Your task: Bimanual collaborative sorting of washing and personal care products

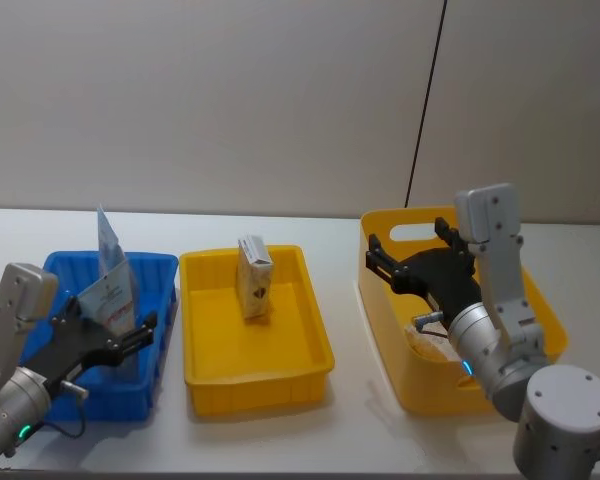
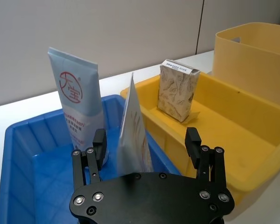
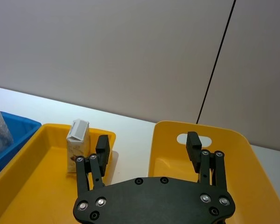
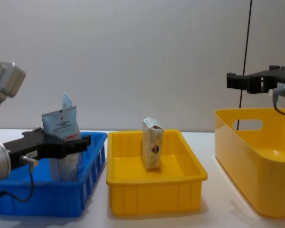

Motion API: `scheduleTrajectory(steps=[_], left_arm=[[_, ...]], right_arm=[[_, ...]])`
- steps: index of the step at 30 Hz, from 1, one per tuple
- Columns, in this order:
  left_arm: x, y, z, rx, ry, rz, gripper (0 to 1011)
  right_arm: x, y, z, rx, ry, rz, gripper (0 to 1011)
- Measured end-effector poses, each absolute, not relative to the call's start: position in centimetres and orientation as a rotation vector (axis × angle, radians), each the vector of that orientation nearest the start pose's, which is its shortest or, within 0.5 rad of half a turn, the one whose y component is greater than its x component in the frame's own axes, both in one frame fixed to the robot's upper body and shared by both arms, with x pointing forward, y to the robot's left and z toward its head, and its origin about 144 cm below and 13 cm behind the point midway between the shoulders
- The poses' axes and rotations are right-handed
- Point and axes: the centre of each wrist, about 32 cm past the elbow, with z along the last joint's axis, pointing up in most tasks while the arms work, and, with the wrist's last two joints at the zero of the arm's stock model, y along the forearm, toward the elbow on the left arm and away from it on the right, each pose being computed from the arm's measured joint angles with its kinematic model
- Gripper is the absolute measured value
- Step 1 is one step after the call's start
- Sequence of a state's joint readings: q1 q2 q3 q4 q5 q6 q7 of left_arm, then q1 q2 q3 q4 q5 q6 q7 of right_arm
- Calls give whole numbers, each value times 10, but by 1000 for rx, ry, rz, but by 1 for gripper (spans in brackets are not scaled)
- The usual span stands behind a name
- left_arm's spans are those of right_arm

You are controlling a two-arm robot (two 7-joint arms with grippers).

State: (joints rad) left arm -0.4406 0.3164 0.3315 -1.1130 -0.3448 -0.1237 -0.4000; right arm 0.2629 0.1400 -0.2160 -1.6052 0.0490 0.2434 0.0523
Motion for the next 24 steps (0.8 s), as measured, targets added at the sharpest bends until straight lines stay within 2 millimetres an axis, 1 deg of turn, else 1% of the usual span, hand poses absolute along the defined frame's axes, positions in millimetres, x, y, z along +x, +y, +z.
scheduleTrajectory(steps=[4, 6, 10, 11, 13, 17, 20, 21, 23, 24], left_arm=[[571, 274, 1152, 47, -59, 1028, 1001], [572, 275, 1150, 47, -57, 1030, 984], [572, 275, 1147, 46, -53, 1034, 867], [572, 276, 1146, 45, -53, 1036, 858], [572, 276, 1145, 45, -53, 1037, 781], [572, 277, 1143, 44, -54, 1038, 685], [572, 278, 1143, 44, -55, 1039, 585], [572, 278, 1143, 44, -56, 1039, 525], [571, 278, 1142, 44, -56, 1040, 484], [571, 278, 1142, 44, -56, 1040, 441]], right_arm=[[518, -198, 1237, -84, -129, -1326, 1004], [518, -198, 1237, -84, -129, -1326, 1004], [518, -198, 1237, -84, -129, -1326, 1004], [518, -198, 1237, -84, -129, -1326, 1004], [518, -198, 1237, -84, -129, -1326, 1004], [518, -198, 1237, -84, -129, -1326, 1003], [518, -198, 1237, -84, -129, -1326, 1004], [518, -198, 1237, -84, -129, -1326, 1004], [518, -198, 1237, -84, -129, -1326, 1004], [518, -198, 1237, -84, -129, -1326, 1004]])
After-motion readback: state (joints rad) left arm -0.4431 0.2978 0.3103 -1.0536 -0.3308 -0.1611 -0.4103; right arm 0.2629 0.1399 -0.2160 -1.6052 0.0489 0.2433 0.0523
